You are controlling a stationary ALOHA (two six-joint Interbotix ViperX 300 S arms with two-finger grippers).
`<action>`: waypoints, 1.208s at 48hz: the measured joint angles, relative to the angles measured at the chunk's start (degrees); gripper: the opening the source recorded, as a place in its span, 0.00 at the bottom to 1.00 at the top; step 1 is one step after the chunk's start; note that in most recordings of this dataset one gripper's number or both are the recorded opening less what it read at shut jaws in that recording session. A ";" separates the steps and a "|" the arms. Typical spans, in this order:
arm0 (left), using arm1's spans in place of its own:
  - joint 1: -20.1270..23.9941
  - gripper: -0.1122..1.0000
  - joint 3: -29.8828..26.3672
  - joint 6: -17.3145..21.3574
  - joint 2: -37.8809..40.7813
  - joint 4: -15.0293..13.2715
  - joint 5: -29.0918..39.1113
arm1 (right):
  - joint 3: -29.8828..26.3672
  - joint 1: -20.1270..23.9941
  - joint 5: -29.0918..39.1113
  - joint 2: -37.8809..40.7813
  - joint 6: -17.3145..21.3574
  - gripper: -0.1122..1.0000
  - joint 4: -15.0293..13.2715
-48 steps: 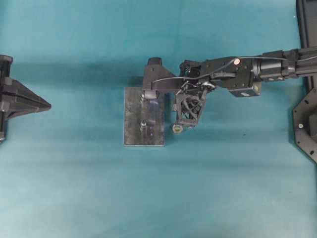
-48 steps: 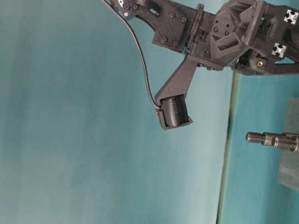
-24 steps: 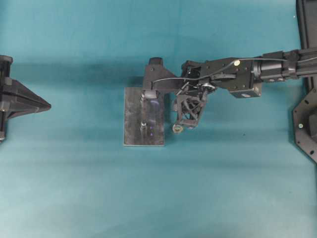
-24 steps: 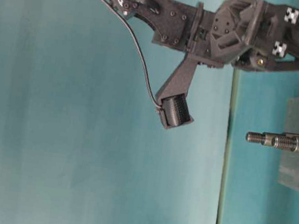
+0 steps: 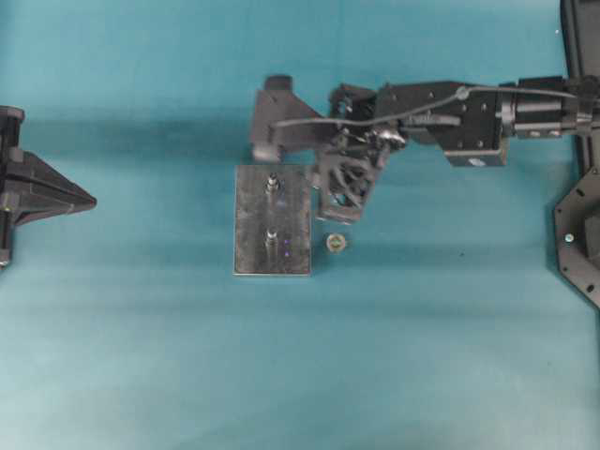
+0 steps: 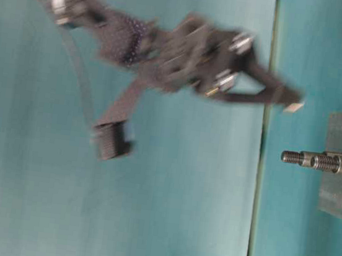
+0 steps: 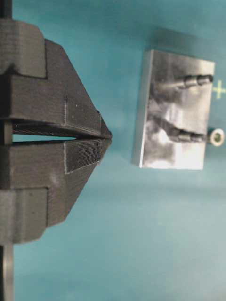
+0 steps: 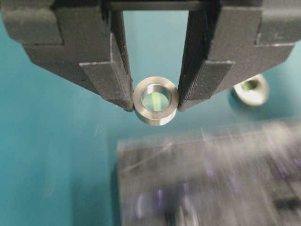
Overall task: Insert the washer onto the shaft.
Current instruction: 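Lift the washer and carry it left above the upper shaft, then lower the held washer down onto the upper shaft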
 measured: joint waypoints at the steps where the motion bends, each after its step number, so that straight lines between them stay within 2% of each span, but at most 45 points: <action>1: 0.00 0.10 0.00 0.00 0.00 -0.09 -0.09 | -0.62 0.00 0.09 0.00 0.09 0.41 0.00; 11: 0.00 0.10 0.09 0.00 0.00 0.00 0.00 | -6.42 0.18 2.11 2.55 0.00 0.41 0.00; 25: 0.00 0.10 0.09 0.00 -0.26 0.00 -0.09 | -10.28 1.23 3.25 6.50 -1.14 0.41 0.00; 58: 0.00 0.10 0.70 0.00 -1.41 0.00 -0.09 | -11.25 1.41 4.22 8.70 -1.23 0.41 0.00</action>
